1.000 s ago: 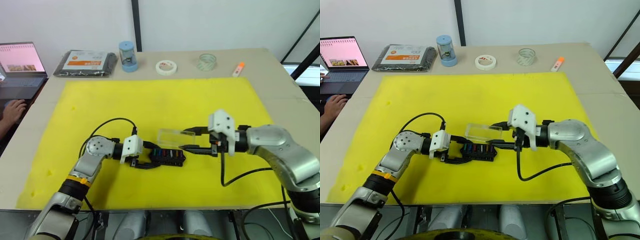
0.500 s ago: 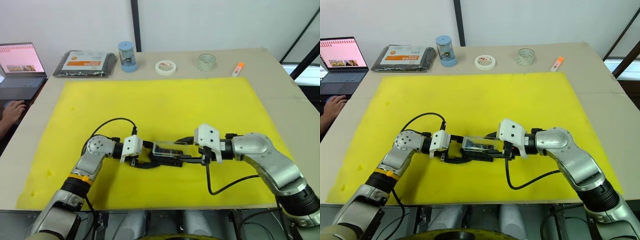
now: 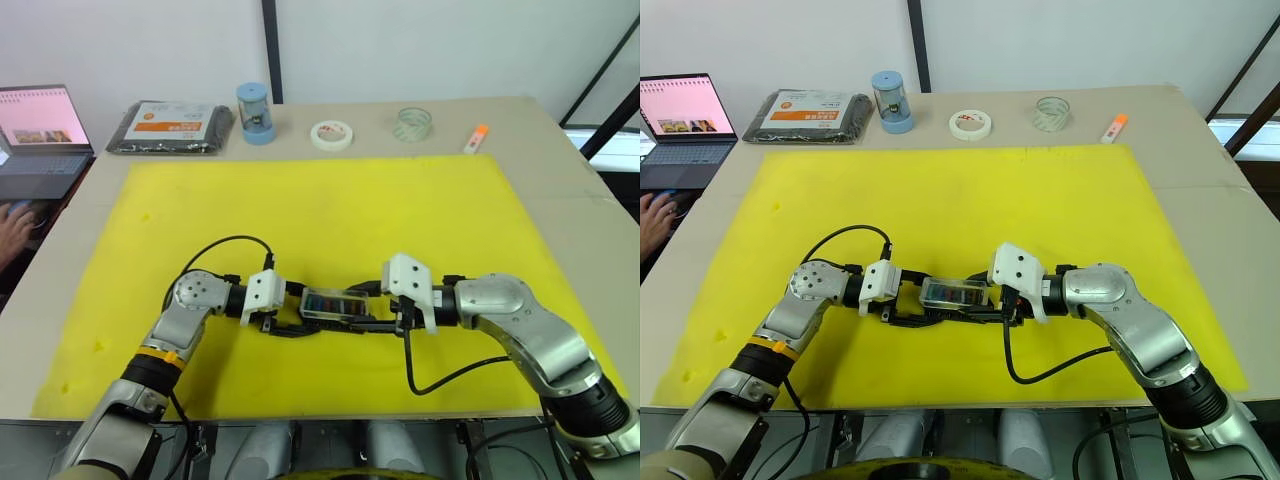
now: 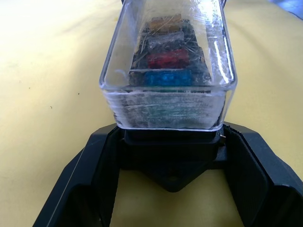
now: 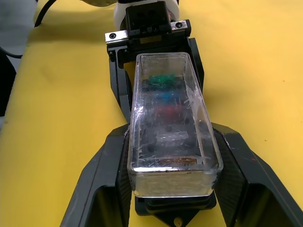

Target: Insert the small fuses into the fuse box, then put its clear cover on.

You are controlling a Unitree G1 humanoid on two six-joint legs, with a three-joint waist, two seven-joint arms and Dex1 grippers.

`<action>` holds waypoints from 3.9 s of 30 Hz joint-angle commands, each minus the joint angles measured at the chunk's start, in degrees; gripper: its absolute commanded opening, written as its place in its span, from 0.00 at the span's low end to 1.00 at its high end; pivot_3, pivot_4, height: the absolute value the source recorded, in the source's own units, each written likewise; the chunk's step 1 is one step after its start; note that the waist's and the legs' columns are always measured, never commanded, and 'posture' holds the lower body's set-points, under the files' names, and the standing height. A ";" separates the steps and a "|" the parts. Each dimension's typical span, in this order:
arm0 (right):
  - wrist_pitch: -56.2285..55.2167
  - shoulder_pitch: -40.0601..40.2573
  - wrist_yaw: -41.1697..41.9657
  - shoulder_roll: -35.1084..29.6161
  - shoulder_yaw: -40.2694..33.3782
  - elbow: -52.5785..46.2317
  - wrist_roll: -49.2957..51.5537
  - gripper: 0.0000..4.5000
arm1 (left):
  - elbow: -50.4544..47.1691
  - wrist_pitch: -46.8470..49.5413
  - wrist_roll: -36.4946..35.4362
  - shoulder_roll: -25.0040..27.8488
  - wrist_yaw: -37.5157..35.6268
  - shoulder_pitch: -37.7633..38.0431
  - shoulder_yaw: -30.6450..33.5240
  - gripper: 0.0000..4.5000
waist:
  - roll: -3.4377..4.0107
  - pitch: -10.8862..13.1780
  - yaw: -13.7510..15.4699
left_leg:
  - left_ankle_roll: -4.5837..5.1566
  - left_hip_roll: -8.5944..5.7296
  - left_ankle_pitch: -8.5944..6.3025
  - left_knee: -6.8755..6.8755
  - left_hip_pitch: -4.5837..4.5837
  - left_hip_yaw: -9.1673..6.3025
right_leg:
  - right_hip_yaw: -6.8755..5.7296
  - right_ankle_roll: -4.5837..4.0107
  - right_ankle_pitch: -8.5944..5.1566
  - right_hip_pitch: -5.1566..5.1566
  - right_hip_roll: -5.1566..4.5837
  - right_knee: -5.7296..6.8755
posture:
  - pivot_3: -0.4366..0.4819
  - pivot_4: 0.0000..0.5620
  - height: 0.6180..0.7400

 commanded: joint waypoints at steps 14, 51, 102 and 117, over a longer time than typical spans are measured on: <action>-4.79 3.33 1.75 0.57 0.47 5.45 -0.49 0.42 | -0.73 0.94 0.43 0.94 -0.29 -0.72 0.66 0.61 | -0.02 -0.02 -0.01 | 0.00 0.01 0.00 0.00 0.04 0.00 | 0.00 0.00 0.00 0.03 0.02 0.00 | 0.48 0.27 1.00; -6.80 -1.53 5.37 0.78 2.31 9.41 -3.58 0.99 | -0.36 0.32 1.06 1.09 0.02 -0.66 0.53 0.61 | -0.03 -0.02 -0.01 | -0.01 0.01 0.00 0.00 0.02 -0.01 | 0.00 0.00 0.00 0.00 0.02 0.02 | 0.48 0.27 1.00; 4.67 -9.09 0.66 5.36 11.47 14.38 -2.82 0.00 | -2.88 2.74 0.34 1.73 -0.31 0.71 0.48 0.61 | -0.22 -0.31 -0.12 | 0.00 0.01 0.00 -0.04 0.19 -0.05 | -0.02 0.00 0.00 0.14 0.04 0.02 | 0.48 0.27 1.00; 5.38 -11.12 -1.15 3.21 -9.67 2.64 7.45 0.08 | -4.56 4.41 -0.71 2.74 1.38 2.17 1.96 0.61 | -0.19 -0.27 -0.08 | 0.00 0.01 0.00 -0.04 -0.07 -0.05 | 0.00 0.00 0.00 -0.15 0.03 0.03 | 0.48 0.27 1.00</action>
